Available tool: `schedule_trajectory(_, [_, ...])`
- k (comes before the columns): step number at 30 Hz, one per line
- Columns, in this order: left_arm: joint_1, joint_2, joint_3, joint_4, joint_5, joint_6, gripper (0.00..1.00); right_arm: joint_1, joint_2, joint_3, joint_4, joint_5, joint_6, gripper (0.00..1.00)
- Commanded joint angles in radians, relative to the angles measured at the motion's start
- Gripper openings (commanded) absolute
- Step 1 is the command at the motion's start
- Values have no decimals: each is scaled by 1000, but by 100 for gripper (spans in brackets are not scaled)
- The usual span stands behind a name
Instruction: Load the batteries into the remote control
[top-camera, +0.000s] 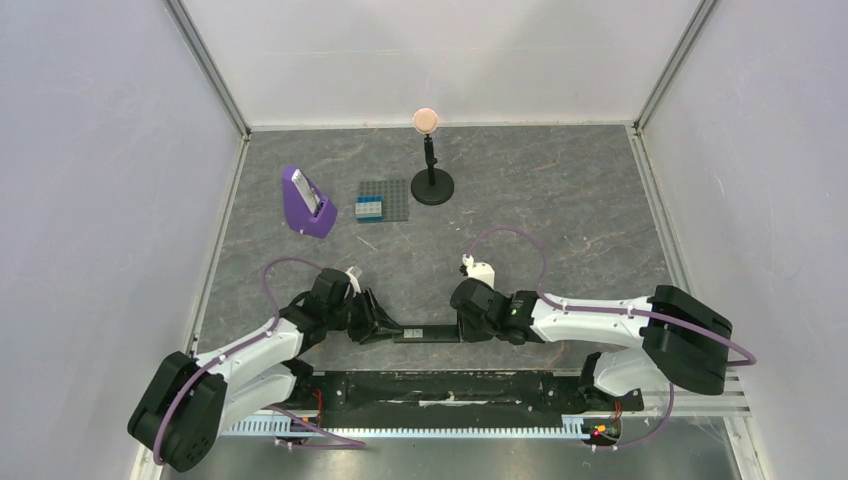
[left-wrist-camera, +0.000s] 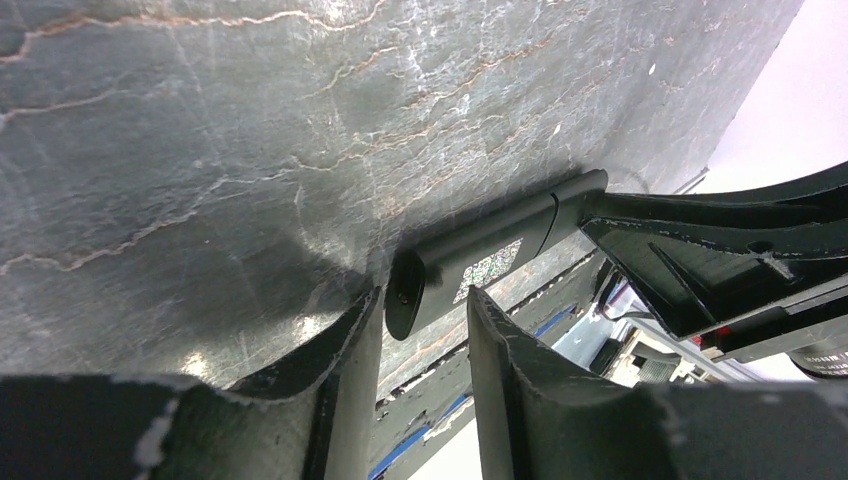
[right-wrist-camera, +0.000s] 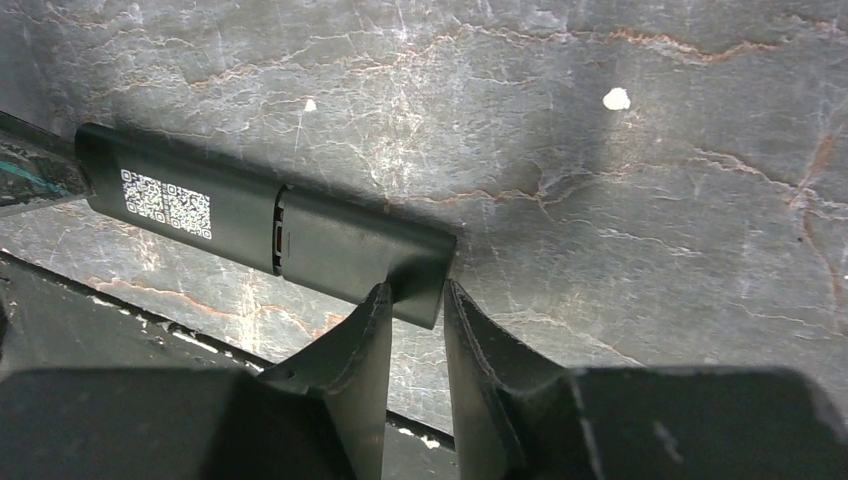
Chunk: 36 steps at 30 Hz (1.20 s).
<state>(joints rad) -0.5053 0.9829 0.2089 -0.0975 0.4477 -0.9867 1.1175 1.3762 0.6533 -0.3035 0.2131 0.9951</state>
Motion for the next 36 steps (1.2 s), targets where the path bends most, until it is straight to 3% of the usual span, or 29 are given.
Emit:
schedule_trajectory(1, [2, 7, 0, 33, 23, 43, 41, 4, 26, 3, 27, -2, 29, 27])
schedule_trajectory(21, [2, 56, -56, 177, 107, 6, 29, -12, 34, -50, 187, -133, 96, 26])
schedule_trajectory(26, [1, 48, -22, 120, 74, 25, 29, -12, 14, -34, 146, -79, 84, 27])
schedule_trajectory(31, [2, -21, 144, -165, -133, 128, 45, -13, -71, 21, 28, 55, 11, 45])
schedule_trajectory(36, [3, -50, 330, -349, -308, 224, 56, -13, -138, 88, -44, 131, -174, 66])
